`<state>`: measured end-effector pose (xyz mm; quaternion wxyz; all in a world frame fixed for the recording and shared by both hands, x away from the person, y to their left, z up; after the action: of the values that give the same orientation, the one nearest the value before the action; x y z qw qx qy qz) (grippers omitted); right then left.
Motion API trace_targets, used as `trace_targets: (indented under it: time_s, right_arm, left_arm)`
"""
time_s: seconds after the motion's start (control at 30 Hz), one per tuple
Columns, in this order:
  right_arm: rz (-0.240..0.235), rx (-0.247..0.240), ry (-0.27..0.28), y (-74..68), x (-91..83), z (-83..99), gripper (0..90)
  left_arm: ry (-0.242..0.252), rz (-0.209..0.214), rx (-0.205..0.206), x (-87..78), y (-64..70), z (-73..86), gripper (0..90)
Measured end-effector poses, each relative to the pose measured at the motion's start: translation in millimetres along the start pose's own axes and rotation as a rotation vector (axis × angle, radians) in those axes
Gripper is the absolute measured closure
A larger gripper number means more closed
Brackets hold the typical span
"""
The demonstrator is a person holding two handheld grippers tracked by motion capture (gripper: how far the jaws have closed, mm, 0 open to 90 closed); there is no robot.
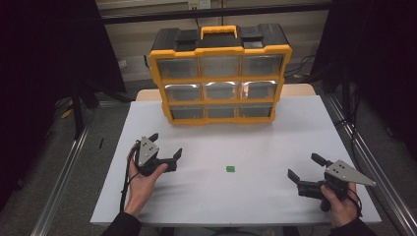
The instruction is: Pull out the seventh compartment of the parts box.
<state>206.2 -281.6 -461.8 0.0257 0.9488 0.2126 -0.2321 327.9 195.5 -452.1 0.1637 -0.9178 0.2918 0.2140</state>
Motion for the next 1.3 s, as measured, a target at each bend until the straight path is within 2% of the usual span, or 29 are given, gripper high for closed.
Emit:
trace_targets:
  time_s: [0.03, 0.07, 0.1, 0.2, 0.3, 0.37, 0.43, 0.53, 0.6, 0.7, 0.8, 0.83, 0.97, 1.1, 1.17, 1.2, 1.23, 1.3]
  right_arm:
    - [0.000, 0.000, 0.000, 0.0, 0.0, 0.0, 1.2]
    - [-0.003, 0.001, -0.001, -0.3, -0.2, -0.1, 1.2]
    - [-0.003, 0.001, 0.003, -0.6, 0.1, -0.1, 1.2]
    - [-0.006, 0.000, -0.002, -1.3, -0.4, -0.3, 1.2]
    - [-0.007, -0.005, -0.003, -1.4, 0.2, -0.3, 1.2]
    - [-0.009, -0.005, -0.005, -1.3, 0.3, -0.2, 1.2]
    - [-0.010, -0.004, -0.006, -1.2, 0.5, -0.2, 1.2]
    - [-0.012, -0.005, -0.006, -1.2, 0.5, -0.1, 1.2]
    - [-0.012, -0.005, -0.006, -1.4, 0.3, -0.1, 1.2]
    - [-0.014, -0.006, -0.004, -1.4, 1.3, -0.1, 1.2]
    - [-0.012, -0.005, -0.009, -1.6, 1.3, -0.2, 1.1]
    - [-0.014, -0.001, -0.007, -1.8, 1.5, -0.2, 1.1]
    - [-0.010, -0.005, -0.009, -1.3, 1.7, 0.1, 1.1]
    - [-0.012, -0.006, -0.009, -1.5, 1.3, 0.2, 1.1]
    - [-0.014, -0.004, -0.010, -1.4, 1.3, 0.3, 1.1]
    - [-0.015, -0.003, -0.010, -1.4, 1.5, 0.3, 1.1]
    - [-0.017, -0.004, -0.010, -1.4, 1.7, 0.3, 1.1]
    - [-0.015, -0.006, -0.012, -1.7, 2.0, 0.3, 1.1]
  left_arm:
    - [-0.009, 0.006, 0.007, 1.0, -1.1, -1.2, 4.2]
    - [0.013, 0.008, -0.009, 3.6, -0.5, -2.5, 4.2]
    - [0.012, 0.010, -0.010, 4.8, -0.5, -3.7, 4.2]
    - [0.003, -0.011, 0.021, 7.9, -1.8, -6.9, 4.5]
    - [-0.002, -0.017, 0.023, 12.1, -3.3, -8.1, 5.4]
    - [-0.006, -0.027, 0.044, 14.4, -5.1, -8.8, 5.4]
    - [0.006, -0.024, 0.037, 17.8, -6.0, -9.5, 5.5]
    - [-0.011, -0.046, 0.051, 24.3, -10.6, -11.6, 4.4]
    - [0.003, -0.055, 0.045, 26.8, -11.5, -12.4, 4.3]
    - [-0.004, -0.065, 0.069, 31.9, -14.9, -15.2, 4.3]
    - [-0.007, -0.058, 0.067, 35.2, -17.8, -20.3, 4.1]
    - [0.011, -0.061, 0.066, 36.9, -17.2, -22.5, 4.1]
    - [0.004, -0.076, 0.105, 42.4, -15.9, -31.2, 4.1]
    - [-0.001, -0.093, 0.153, 47.2, -20.6, -37.1, 4.1]
    - [0.016, -0.095, 0.140, 50.8, -22.0, -39.0, 4.1]
    - [0.012, -0.094, 0.152, 52.2, -23.5, -40.0, 4.1]
    - [0.009, -0.110, 0.168, 53.1, -25.1, -40.8, 4.1]
    - [0.019, -0.125, 0.172, 56.2, -27.5, -42.2, 3.8]
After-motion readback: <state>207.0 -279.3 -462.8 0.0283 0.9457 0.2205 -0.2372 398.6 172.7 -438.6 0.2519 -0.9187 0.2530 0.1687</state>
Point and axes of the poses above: each handheld gripper's, and its own axes: x roughly forward along the jaws, z roughly out of its underside, y roughly to its right, the point moved 1 cm from there along x, roughly forward along the jaws, and after that the axes turned 12 degrees about -y, right-handed, at the moved point
